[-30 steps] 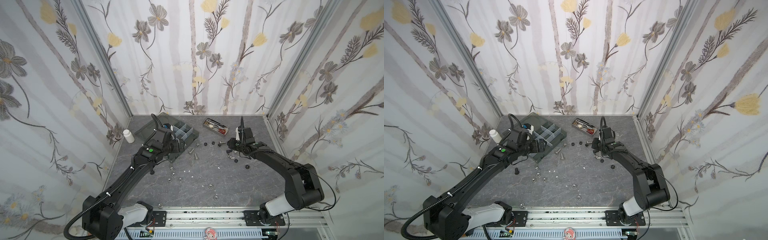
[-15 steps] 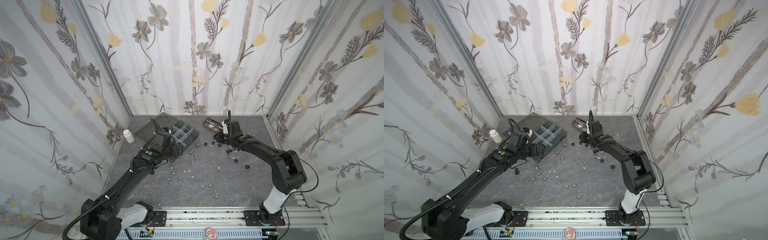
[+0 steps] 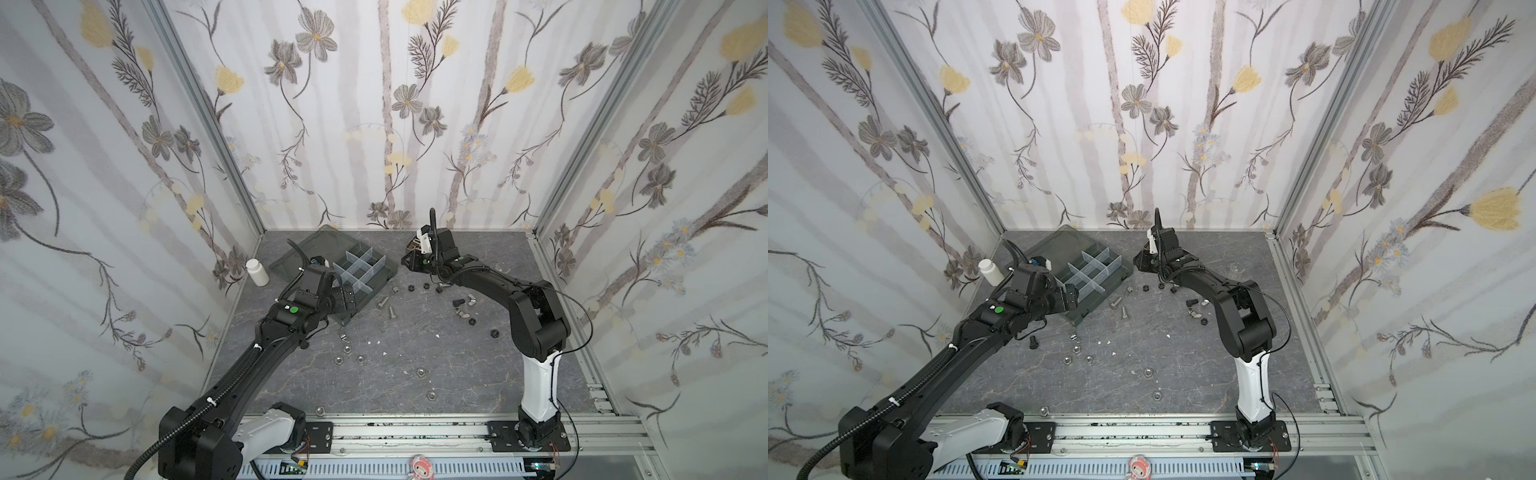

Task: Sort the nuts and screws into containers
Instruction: 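Lift the black bolt with the right gripper and carry it toward the organizer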

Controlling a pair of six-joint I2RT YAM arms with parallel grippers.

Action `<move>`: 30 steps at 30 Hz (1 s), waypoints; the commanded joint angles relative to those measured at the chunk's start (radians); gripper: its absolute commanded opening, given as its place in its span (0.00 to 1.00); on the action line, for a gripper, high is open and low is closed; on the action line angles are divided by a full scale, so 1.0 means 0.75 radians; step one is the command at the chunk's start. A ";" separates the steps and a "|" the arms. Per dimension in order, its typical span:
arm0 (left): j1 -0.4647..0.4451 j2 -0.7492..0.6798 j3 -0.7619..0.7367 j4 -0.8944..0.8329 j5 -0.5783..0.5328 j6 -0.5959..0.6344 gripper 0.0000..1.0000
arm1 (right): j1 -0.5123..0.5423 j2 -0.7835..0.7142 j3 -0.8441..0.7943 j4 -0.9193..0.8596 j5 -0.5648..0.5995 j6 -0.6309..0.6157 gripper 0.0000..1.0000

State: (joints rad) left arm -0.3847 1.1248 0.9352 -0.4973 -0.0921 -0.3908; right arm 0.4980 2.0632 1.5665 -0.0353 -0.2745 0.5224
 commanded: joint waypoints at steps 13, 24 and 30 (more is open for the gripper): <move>0.034 -0.027 -0.060 0.086 -0.078 -0.033 1.00 | 0.096 0.301 0.324 0.318 -0.128 0.063 0.23; 0.040 -0.044 -0.082 0.064 -0.071 -0.041 1.00 | 0.140 0.468 0.455 0.407 -0.156 0.079 0.23; 0.039 -0.078 -0.106 0.045 -0.076 -0.051 1.00 | 0.140 0.528 0.509 0.403 -0.117 0.082 0.23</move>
State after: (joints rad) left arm -0.3561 1.0775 0.8635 -0.4618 -0.1345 -0.4160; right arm 0.6022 2.4477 1.9282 0.2161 -0.3820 0.5755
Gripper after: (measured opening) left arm 0.998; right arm 0.308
